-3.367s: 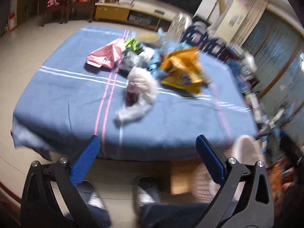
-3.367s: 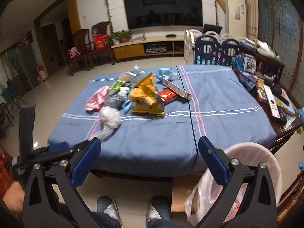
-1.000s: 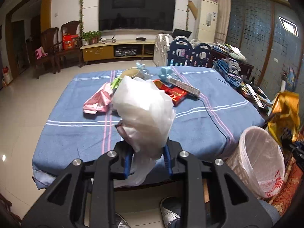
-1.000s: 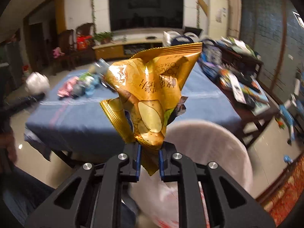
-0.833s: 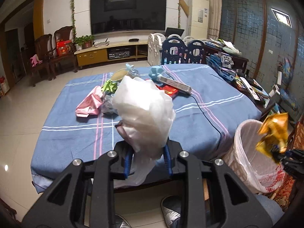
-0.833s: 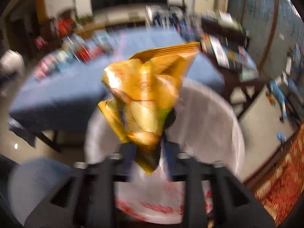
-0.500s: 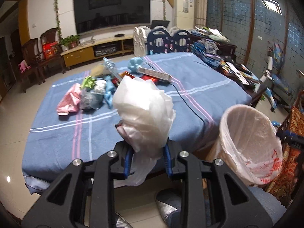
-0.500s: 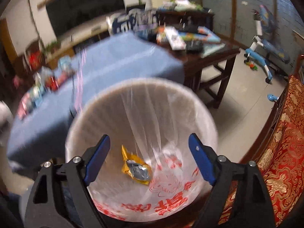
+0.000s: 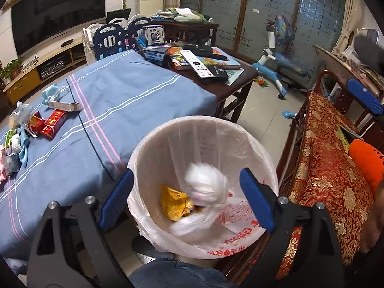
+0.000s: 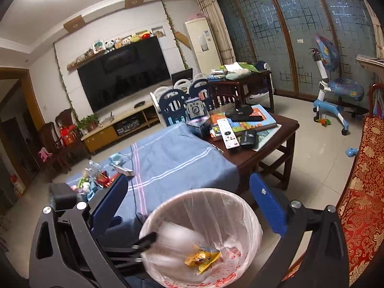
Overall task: Collect trash
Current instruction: 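Drop the white plastic bag into the wastebasket with the left tool, then move both tools back toward the table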
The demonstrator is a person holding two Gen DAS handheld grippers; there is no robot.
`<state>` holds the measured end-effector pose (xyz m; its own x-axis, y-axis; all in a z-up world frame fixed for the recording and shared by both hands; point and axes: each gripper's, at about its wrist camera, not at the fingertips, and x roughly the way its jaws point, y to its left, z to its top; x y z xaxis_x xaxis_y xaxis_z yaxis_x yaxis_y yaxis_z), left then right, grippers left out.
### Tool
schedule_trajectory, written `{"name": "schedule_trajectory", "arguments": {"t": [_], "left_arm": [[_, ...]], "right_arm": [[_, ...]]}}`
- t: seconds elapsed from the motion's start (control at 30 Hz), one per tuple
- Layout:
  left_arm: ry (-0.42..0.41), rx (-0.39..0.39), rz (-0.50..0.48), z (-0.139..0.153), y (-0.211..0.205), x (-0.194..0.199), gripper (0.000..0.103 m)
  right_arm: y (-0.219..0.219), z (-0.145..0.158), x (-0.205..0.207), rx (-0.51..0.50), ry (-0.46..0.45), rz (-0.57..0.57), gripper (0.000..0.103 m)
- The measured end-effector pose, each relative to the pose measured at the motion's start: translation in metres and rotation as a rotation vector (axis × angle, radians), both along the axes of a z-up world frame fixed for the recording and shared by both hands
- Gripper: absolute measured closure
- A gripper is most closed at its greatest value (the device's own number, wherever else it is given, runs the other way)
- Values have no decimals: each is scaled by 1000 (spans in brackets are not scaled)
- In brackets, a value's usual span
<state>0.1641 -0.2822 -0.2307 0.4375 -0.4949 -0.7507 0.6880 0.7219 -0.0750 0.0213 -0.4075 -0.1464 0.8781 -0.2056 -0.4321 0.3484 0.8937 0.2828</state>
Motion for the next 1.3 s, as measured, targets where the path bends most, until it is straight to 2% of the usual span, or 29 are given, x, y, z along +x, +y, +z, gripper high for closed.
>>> {"name": "schedule_trajectory", "arguments": {"t": [0.07,0.17,0.3,0.4,0.47,0.53,0.6,0.63,0.67,0.73,0.87,1.1,1.3], "left_arm": [[-2,-12,31,0,17,-3,12],[-28,-46,123,5,74,-3,8],[-117,-51,346,15,176,-6,4],[-202,-36,552,23,249,-10,3],[-280,-22,682,27,288,-17,3],[-323,-21,768,25,314,-23,3],[-321,-37,816,14,329,-29,3],[-314,-21,840,14,332,-28,3],[-337,-8,841,16,333,-30,3],[-359,31,825,15,328,-32,3],[-390,82,773,14,317,-34,3],[-381,73,767,14,311,-34,3],[-382,67,773,15,314,-35,3]], "right_arm": [[8,-3,2,-4,8,25,4],[28,-18,13,-3,46,77,4],[73,-44,36,40,97,187,4],[121,-56,58,18,108,301,4],[159,-59,73,-18,85,375,4],[185,-56,83,-70,65,407,4],[211,-53,91,-131,23,430,4],[221,-54,92,-156,-3,441,4],[233,-58,96,-186,-2,455,4],[245,-65,108,-232,76,438,4],[232,-66,106,-181,66,428,3],[209,-74,115,-93,103,396,3],[203,-78,119,-80,124,391,3]]}}
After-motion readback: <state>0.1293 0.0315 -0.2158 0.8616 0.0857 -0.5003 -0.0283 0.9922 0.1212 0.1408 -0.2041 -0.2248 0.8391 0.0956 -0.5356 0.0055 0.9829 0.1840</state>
